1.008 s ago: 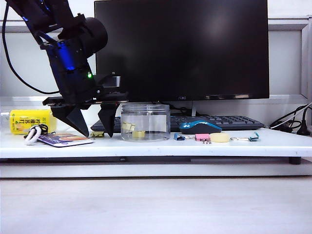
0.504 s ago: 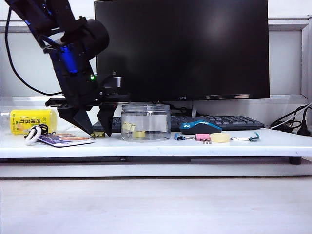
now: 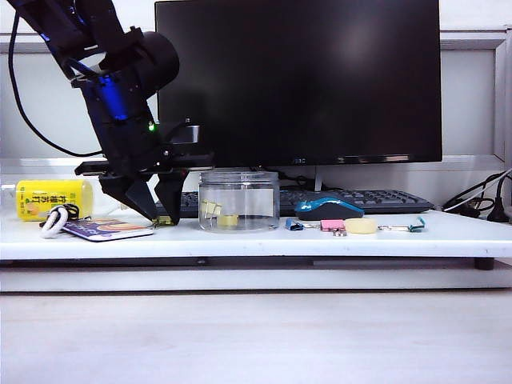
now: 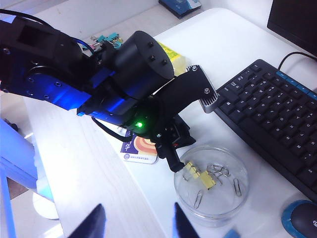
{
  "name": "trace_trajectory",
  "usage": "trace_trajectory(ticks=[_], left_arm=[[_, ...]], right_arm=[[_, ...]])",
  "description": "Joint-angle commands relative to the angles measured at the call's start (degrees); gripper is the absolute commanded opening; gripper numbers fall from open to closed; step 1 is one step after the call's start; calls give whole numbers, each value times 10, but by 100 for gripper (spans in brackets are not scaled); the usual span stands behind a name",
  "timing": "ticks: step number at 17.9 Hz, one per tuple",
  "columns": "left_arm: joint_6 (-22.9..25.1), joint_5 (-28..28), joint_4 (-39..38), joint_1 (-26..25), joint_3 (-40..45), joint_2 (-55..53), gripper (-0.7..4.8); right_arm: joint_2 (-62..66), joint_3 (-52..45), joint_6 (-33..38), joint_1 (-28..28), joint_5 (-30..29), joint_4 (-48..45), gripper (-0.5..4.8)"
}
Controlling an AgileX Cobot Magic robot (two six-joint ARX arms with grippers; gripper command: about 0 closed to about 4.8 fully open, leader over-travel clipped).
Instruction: Pick up the clips with the largest number of clips of the same color on the table and place them in a round transparent plastic box.
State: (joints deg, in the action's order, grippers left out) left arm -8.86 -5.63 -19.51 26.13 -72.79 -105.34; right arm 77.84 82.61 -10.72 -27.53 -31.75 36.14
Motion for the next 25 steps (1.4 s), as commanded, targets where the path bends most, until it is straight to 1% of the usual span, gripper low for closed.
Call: trace_trajectory(ticks=[1, 4, 10, 12, 14, 15, 17, 22, 25], left_arm=[[-2, 9, -22, 0, 3, 0, 142], [-1, 9, -20, 0, 3, 30, 143], [26, 9, -16, 0, 3, 119, 143], [25, 46, -17, 2, 3, 144, 143], [24, 101, -10, 17, 3, 166, 143], [25, 131, -9, 24, 3, 169, 143], [31, 166, -11, 38, 3, 168, 143], [57, 164, 1, 54, 3, 161, 143], [59, 187, 28, 55, 3, 140, 143]], right_arm=[[-2, 2, 2, 0, -5, -3, 176], [-2, 2, -5, 0, -1, -3, 176], [8, 2, -13, 0, 1, 2, 176], [12, 2, -14, 0, 1, 3, 176], [15, 2, -18, 0, 2, 0, 176], [15, 2, -20, 0, 3, 0, 176], [15, 2, -22, 0, 6, 1, 176], [15, 2, -28, 0, 11, 16, 176], [15, 2, -28, 0, 10, 16, 176]])
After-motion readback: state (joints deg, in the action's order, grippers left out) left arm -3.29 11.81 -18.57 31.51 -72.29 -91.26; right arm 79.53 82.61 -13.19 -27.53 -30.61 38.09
